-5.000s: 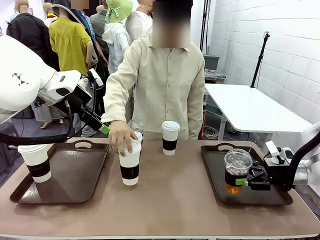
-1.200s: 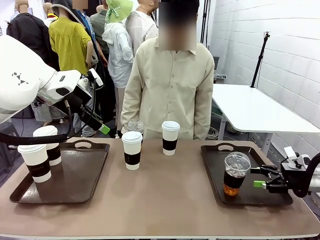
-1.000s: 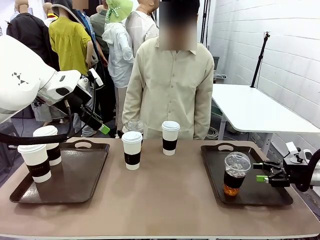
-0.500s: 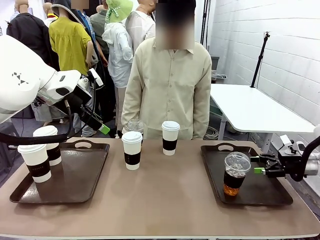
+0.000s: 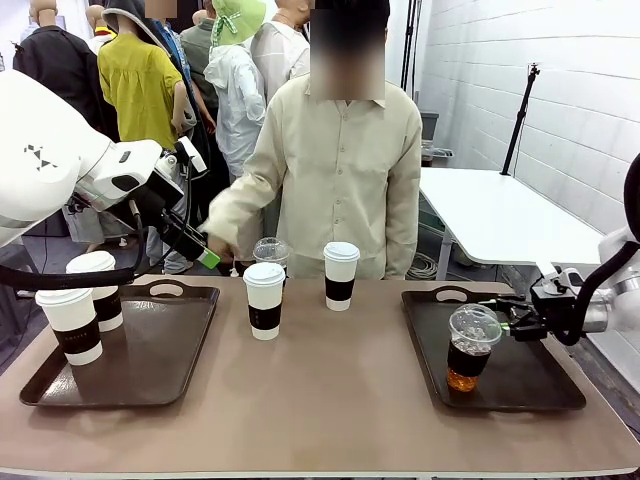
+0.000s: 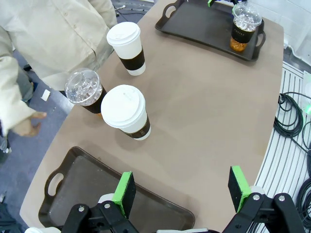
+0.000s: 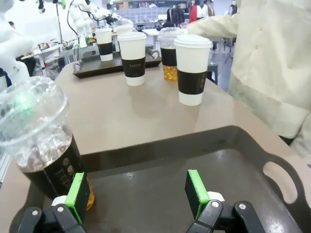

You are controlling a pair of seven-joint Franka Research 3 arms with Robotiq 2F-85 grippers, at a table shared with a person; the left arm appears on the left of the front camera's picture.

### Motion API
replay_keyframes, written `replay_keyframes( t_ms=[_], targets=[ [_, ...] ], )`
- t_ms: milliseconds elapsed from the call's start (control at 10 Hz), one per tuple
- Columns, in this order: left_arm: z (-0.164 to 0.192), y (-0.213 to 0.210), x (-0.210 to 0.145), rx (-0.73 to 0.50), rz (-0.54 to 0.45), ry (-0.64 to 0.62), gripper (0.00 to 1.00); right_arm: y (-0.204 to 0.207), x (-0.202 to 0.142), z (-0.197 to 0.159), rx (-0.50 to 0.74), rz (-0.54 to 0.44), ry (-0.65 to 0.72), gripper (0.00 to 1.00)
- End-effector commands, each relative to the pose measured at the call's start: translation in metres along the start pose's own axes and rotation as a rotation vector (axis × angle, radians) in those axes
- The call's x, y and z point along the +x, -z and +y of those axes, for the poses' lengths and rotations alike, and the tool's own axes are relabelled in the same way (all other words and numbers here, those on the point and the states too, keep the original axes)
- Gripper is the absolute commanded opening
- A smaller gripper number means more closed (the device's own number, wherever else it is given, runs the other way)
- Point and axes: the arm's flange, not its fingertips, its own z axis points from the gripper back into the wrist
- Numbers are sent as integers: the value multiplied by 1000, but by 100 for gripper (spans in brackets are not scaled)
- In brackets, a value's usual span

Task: Distribute the coffee onto the tray.
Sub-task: Pick up another iced Americano from the middle of the table and place it on the right Handle tray.

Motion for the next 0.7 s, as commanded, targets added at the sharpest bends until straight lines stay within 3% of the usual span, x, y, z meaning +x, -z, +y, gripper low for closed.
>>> replay_keyframes(
  t_ms=[0, 600],
  targets=[
    [2, 0, -1, -7, -6, 4, 100, 9, 5, -14, 24, -1, 19, 100],
    [2, 0, -1, -7, -6, 4, 100, 63, 24, -32, 36, -28, -25, 100]
  ],
)
